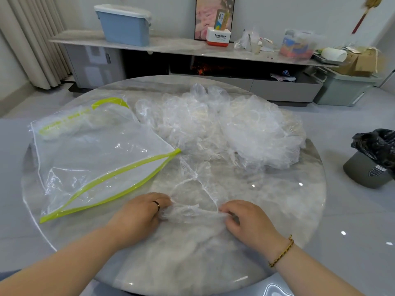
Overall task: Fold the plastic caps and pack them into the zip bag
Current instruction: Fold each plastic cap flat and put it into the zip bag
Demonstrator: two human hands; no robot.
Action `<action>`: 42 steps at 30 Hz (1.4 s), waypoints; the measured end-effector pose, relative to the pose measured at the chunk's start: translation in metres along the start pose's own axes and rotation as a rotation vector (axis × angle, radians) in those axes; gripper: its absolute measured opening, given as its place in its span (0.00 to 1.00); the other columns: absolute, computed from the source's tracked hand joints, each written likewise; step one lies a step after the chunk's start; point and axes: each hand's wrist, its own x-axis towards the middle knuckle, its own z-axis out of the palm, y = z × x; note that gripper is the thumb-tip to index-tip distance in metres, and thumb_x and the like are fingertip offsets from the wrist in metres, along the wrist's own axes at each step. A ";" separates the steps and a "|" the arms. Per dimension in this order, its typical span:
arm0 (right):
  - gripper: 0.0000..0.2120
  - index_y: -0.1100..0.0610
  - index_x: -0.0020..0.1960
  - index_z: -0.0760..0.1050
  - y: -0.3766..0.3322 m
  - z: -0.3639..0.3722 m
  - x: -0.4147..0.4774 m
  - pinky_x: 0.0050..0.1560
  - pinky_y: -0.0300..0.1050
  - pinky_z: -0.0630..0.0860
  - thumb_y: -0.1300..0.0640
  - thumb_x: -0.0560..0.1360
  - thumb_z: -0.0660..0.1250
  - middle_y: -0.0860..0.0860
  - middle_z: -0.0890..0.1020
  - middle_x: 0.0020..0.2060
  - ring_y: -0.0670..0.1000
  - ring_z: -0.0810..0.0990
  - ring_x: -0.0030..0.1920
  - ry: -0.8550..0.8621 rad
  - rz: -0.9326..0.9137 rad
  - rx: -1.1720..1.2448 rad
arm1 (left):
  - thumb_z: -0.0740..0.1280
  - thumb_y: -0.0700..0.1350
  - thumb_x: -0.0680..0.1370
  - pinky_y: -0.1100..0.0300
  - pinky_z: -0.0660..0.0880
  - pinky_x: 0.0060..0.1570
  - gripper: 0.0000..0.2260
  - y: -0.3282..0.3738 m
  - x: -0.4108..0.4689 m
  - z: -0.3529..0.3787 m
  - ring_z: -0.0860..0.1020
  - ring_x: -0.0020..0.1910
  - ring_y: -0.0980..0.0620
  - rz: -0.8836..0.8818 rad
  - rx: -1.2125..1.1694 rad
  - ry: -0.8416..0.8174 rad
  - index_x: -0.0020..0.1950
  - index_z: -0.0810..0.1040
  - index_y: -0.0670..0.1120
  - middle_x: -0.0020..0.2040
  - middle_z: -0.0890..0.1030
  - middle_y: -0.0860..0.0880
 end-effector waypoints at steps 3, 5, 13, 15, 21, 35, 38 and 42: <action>0.22 0.61 0.45 0.77 -0.004 -0.009 0.001 0.40 0.40 0.70 0.48 0.67 0.51 0.51 0.80 0.36 0.50 0.76 0.39 -0.063 0.097 0.050 | 0.55 0.44 0.65 0.67 0.73 0.38 0.16 -0.003 0.000 0.001 0.82 0.37 0.55 -0.005 -0.021 0.027 0.36 0.83 0.45 0.38 0.84 0.51; 0.11 0.56 0.41 0.73 -0.005 -0.012 0.002 0.35 0.36 0.66 0.52 0.73 0.55 0.47 0.74 0.30 0.48 0.71 0.33 -0.065 0.146 0.080 | 0.54 0.48 0.69 0.65 0.72 0.40 0.17 0.000 -0.001 0.002 0.79 0.39 0.55 -0.130 -0.132 0.013 0.37 0.82 0.45 0.38 0.84 0.49; 0.07 0.51 0.42 0.69 -0.012 -0.016 0.007 0.36 0.44 0.68 0.60 0.78 0.57 0.50 0.75 0.29 0.47 0.70 0.29 0.016 0.358 0.184 | 0.60 0.50 0.79 0.57 0.75 0.45 0.15 0.011 0.007 -0.003 0.78 0.33 0.56 -0.676 -0.593 -0.017 0.32 0.73 0.53 0.27 0.79 0.61; 0.07 0.53 0.44 0.72 -0.014 -0.013 0.010 0.33 0.40 0.67 0.59 0.78 0.58 0.46 0.72 0.26 0.44 0.69 0.28 0.036 0.360 0.179 | 0.60 0.43 0.80 0.61 0.72 0.37 0.14 0.015 0.011 -0.005 0.75 0.27 0.57 -0.733 -0.585 0.017 0.34 0.73 0.51 0.22 0.76 0.58; 0.08 0.57 0.55 0.71 -0.018 -0.010 0.015 0.33 0.36 0.65 0.56 0.79 0.57 0.44 0.69 0.27 0.46 0.70 0.30 -0.015 0.372 0.063 | 0.61 0.48 0.79 0.61 0.67 0.34 0.06 0.021 0.020 -0.008 0.75 0.35 0.52 -0.880 -0.320 -0.074 0.54 0.73 0.52 0.29 0.71 0.56; 0.13 0.51 0.35 0.69 -0.034 -0.024 0.016 0.29 0.28 0.66 0.65 0.74 0.64 0.43 0.76 0.27 0.39 0.72 0.27 0.153 0.472 0.595 | 0.67 0.39 0.75 0.75 0.67 0.33 0.10 0.025 0.019 -0.034 0.75 0.31 0.64 -0.815 -0.633 0.058 0.51 0.74 0.52 0.25 0.79 0.57; 0.13 0.51 0.37 0.68 -0.036 -0.023 0.001 0.29 0.28 0.66 0.66 0.75 0.62 0.41 0.77 0.22 0.38 0.72 0.25 0.040 0.501 0.598 | 0.67 0.41 0.75 0.70 0.69 0.38 0.13 0.033 0.004 -0.032 0.76 0.37 0.61 -0.795 -0.461 -0.018 0.57 0.72 0.52 0.31 0.78 0.54; 0.09 0.49 0.41 0.66 -0.034 -0.016 -0.010 0.46 0.35 0.68 0.62 0.75 0.60 0.46 0.72 0.21 0.42 0.71 0.28 -0.021 0.460 0.248 | 0.59 0.48 0.78 0.62 0.64 0.45 0.23 0.048 0.002 -0.026 0.77 0.51 0.53 -0.713 0.005 -0.255 0.72 0.58 0.51 0.35 0.75 0.56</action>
